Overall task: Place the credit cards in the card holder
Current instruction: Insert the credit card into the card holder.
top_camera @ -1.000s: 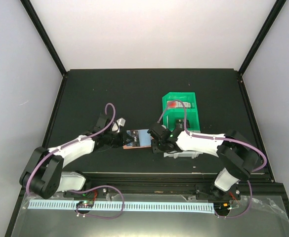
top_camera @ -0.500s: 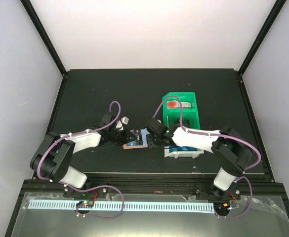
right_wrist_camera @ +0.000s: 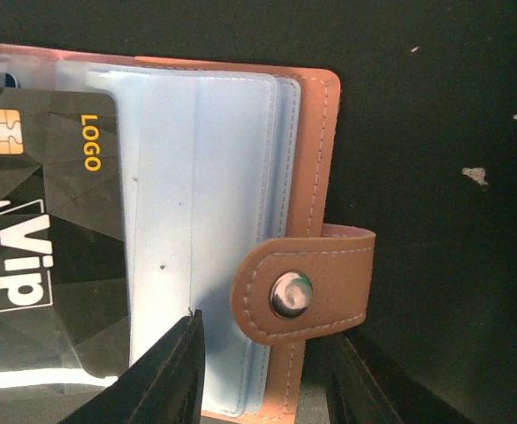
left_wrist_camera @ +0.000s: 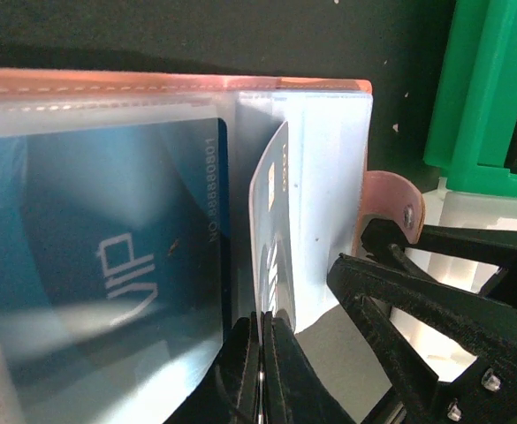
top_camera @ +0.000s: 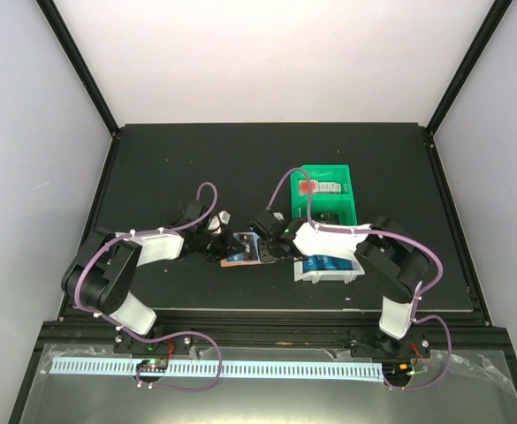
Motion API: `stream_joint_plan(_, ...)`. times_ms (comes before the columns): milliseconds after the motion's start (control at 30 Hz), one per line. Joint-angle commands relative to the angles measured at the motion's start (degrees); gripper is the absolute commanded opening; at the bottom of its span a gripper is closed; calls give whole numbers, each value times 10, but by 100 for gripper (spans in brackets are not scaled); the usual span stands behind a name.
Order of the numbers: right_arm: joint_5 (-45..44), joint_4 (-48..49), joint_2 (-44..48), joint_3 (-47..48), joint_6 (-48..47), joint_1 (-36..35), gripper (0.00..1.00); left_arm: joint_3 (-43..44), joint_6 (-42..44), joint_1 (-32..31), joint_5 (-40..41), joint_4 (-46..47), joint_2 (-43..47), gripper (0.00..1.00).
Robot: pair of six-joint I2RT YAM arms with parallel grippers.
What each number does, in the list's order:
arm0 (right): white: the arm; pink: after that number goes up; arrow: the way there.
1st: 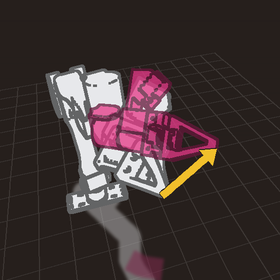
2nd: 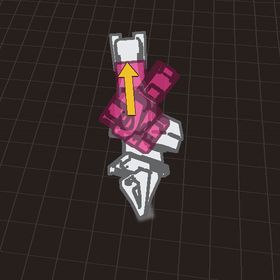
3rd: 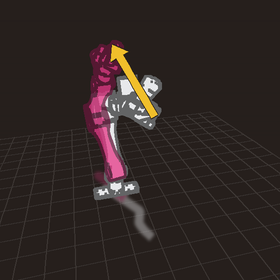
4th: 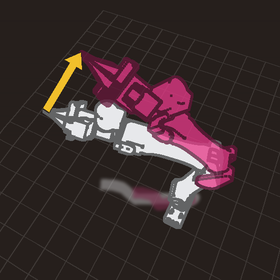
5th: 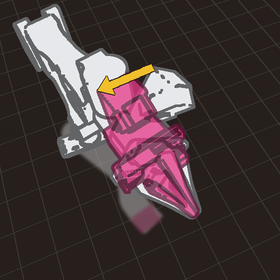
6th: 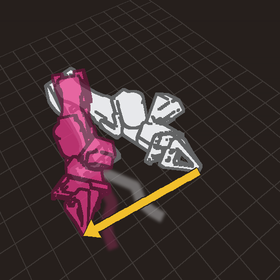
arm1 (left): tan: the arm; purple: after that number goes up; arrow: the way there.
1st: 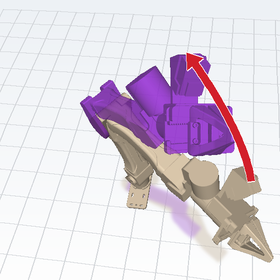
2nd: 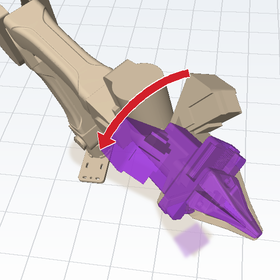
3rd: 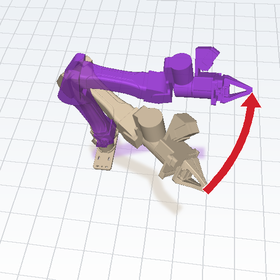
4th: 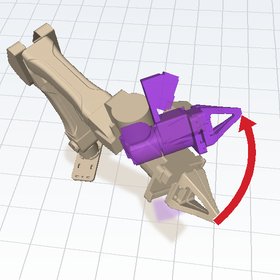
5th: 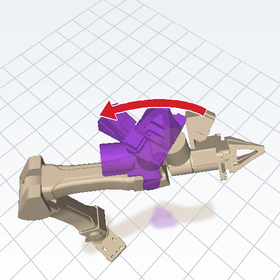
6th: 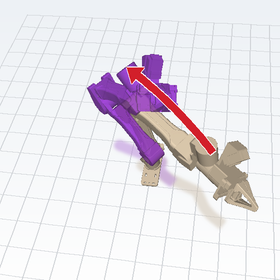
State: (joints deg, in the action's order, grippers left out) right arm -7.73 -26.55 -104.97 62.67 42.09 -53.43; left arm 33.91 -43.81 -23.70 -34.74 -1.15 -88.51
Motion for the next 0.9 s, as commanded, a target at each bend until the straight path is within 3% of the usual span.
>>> stream_joint_plan(0,-21,-12,-11,9,2,3,37,21,-6,2,2,-17,-28,2)
stream_joint_plan(233,8,0,-14,-2,6,6,28,31,3,2,-12,-25,-53,2)
stream_joint_plan(867,60,65,6,-37,24,21,25,54,23,-1,-52,10,-94,3)
